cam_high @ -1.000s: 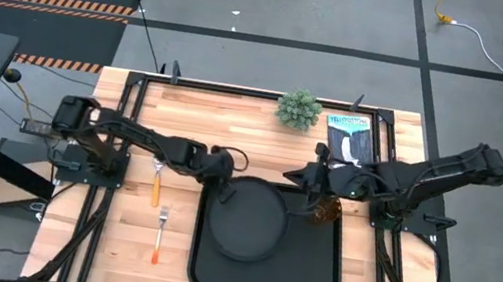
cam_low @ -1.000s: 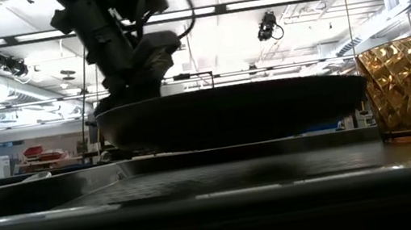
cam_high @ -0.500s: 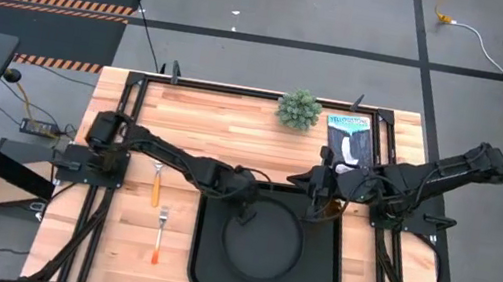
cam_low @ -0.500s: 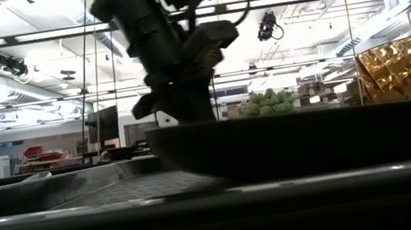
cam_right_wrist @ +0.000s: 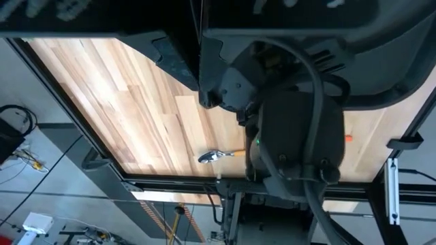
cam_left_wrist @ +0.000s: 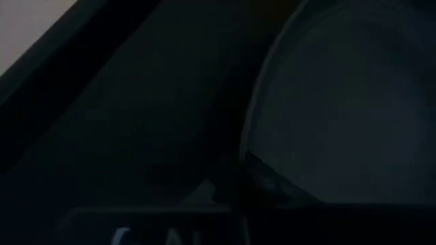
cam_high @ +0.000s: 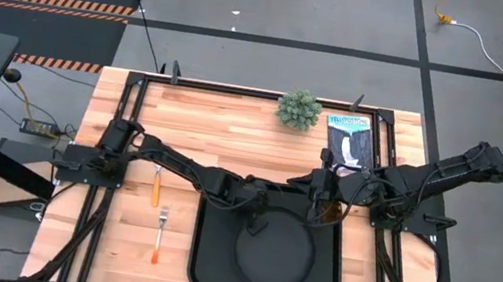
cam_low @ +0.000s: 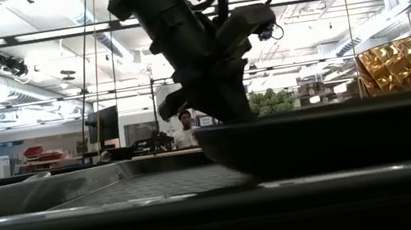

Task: Pick and place plate/cup/fork/spoon on tray
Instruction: Put the black plate on the bottom right of the black serving tray, then put the orange fork to the left of the black plate on the black serving tray

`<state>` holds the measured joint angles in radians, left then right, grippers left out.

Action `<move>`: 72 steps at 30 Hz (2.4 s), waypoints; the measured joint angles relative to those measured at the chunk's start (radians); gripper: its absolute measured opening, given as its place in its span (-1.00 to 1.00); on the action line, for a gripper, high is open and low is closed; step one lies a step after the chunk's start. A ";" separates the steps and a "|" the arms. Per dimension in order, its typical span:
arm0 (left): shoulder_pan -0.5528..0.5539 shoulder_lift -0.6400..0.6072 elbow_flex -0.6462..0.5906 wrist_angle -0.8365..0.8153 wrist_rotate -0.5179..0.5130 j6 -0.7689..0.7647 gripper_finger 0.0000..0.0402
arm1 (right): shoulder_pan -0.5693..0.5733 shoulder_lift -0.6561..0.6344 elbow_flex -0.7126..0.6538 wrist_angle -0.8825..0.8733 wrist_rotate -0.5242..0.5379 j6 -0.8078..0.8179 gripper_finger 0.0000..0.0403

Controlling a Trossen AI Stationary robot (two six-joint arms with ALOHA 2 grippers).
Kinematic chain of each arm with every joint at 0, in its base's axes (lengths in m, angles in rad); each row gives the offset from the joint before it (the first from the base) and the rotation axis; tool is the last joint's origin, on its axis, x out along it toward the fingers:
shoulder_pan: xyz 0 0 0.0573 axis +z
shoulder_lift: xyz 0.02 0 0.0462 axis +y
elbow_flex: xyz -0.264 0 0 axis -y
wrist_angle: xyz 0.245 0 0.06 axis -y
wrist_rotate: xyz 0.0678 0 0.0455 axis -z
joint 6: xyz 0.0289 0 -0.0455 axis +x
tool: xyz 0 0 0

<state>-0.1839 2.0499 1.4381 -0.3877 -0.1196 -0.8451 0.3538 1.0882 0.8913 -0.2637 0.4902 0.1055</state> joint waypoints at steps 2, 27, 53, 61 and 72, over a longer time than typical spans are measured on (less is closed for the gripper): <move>0.000 0.007 0.002 0.025 0.000 -0.006 -0.92 | 0.000 0.000 0.000 0.001 0.000 0.000 -0.94; -0.001 -0.020 0.001 0.085 0.001 0.178 -0.35 | 0.007 0.000 0.000 0.016 -0.001 0.000 -0.94; -0.175 0.013 0.000 0.007 0.080 0.380 -0.33 | 0.007 0.001 0.001 0.053 0.014 0.005 -0.94; -0.176 0.022 0.000 0.074 0.071 0.386 -0.33 | 0.007 0.001 0.001 0.052 0.009 0.005 -0.94; -0.221 -0.016 0.000 -0.080 -0.070 0.457 -0.46 | 0.008 0.001 0.001 0.050 0.007 0.004 -0.94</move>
<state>-0.4050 2.0336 1.4384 -0.4676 -0.1894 -0.3879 0.3614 1.0893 0.8925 -0.2138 0.4973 0.1097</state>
